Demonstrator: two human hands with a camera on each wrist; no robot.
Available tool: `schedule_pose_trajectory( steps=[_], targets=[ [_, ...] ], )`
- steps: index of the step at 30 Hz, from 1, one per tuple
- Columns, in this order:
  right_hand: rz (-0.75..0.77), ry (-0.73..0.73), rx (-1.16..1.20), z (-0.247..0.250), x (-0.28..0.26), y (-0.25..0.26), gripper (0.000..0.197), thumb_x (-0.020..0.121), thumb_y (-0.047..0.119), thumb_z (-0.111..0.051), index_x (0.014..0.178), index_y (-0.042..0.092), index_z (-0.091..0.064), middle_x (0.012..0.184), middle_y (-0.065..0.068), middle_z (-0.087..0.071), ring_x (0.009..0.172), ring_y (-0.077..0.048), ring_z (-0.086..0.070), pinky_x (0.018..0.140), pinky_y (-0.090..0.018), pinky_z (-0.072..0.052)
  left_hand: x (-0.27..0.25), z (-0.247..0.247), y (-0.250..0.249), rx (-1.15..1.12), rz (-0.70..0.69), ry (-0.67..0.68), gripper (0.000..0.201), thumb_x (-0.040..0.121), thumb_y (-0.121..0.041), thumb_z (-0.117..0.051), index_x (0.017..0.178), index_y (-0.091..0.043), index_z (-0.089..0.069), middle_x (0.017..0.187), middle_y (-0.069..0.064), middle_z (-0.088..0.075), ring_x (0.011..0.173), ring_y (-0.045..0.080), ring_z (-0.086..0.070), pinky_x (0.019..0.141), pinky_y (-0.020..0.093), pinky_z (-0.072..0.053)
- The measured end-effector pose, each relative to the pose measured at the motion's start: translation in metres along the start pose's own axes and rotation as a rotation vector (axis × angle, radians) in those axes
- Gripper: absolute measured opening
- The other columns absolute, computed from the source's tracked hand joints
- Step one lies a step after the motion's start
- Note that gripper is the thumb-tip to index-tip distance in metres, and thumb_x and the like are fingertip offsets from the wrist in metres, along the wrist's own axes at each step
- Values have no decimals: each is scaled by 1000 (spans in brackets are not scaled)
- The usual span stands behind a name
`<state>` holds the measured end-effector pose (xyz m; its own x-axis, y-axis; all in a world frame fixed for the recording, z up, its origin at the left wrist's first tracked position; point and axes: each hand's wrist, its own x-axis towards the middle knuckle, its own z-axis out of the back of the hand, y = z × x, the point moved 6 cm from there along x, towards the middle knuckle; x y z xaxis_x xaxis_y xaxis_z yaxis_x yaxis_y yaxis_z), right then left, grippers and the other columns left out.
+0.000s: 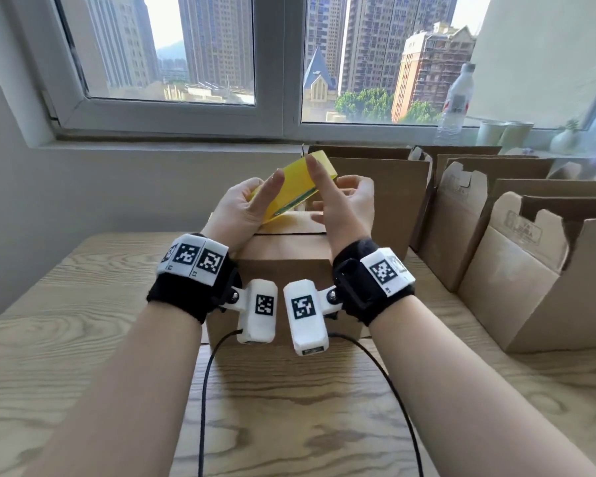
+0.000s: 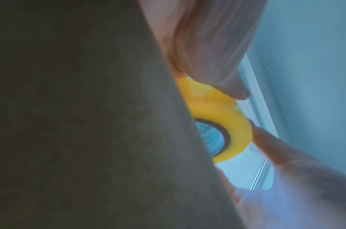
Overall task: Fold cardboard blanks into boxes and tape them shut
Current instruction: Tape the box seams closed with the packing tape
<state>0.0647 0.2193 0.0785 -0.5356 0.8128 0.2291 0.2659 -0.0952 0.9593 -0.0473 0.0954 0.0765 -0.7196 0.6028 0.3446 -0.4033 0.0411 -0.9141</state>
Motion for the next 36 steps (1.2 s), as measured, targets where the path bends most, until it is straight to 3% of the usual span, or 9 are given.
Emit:
schedule_pose_trajectory(
  steps=[3,5,10,15,19,22,25,30,36],
  targets=[
    [173,51,-125,-1,12,9,57,85,58,-66,131,30,-46,135,-1,-42,127,-15,-44,107,-33,-38,2,-1,-7,30,8,-10,89,61,-91,-51,83,-6,-59,74,10,-55,71,19,-50,70,39,-40],
    [273,133,-165,-8,20,15,49,89,55,-58,128,27,-53,138,0,-45,132,-17,-41,114,-40,-33,4,0,-11,40,20,-28,69,62,-86,-53,73,-18,-56,69,-1,-49,66,16,-45,68,34,-35],
    [348,273,-159,-16,27,20,27,95,39,-59,118,28,-51,121,3,-59,114,-9,-56,102,-35,-45,11,6,-9,-94,32,-118,63,62,-77,-61,83,-17,-61,75,1,-58,71,15,-54,71,35,-44],
    [314,237,-209,-18,30,18,36,88,58,-51,99,28,-68,105,-6,-55,106,-22,-57,102,-48,-44,19,6,-11,-22,25,-164,64,60,-81,-64,98,-30,-62,105,-3,-70,102,14,-66,96,45,-52],
    [269,259,-121,-22,31,19,38,81,68,-60,77,31,-67,96,-18,-60,89,-28,-60,92,-55,-49,17,4,-15,-106,111,-86,66,63,-70,-73,114,-32,-59,118,-6,-66,110,9,-64,96,38,-50],
    [206,258,3,-22,35,19,29,93,43,-61,76,20,-63,73,-1,-57,73,-19,-56,75,-44,-49,13,4,-19,-336,202,-21,51,74,-53,-76,115,-25,-61,113,-5,-69,114,17,-63,106,45,-42],
    [119,247,91,-20,38,17,29,99,29,-59,73,16,-59,66,0,-52,68,-18,-53,68,-38,-48,10,3,-23,-571,229,41,24,87,-38,-67,107,-24,-63,102,-7,-69,107,16,-64,113,52,-31],
    [61,235,185,-15,30,29,29,100,28,-57,75,14,-60,80,-18,-52,76,-30,-52,74,-49,-51,5,-6,-33,-455,211,50,59,74,-25,-73,129,-32,-54,120,-10,-67,114,7,-62,113,53,-26],
    [-32,333,315,-15,16,45,20,96,27,-61,82,16,-69,79,-5,-71,78,-23,-70,80,-42,-59,-8,-7,-52,-473,126,16,65,81,-30,-72,140,-37,-46,121,-10,-67,118,14,-62,104,50,-42]
  ],
)
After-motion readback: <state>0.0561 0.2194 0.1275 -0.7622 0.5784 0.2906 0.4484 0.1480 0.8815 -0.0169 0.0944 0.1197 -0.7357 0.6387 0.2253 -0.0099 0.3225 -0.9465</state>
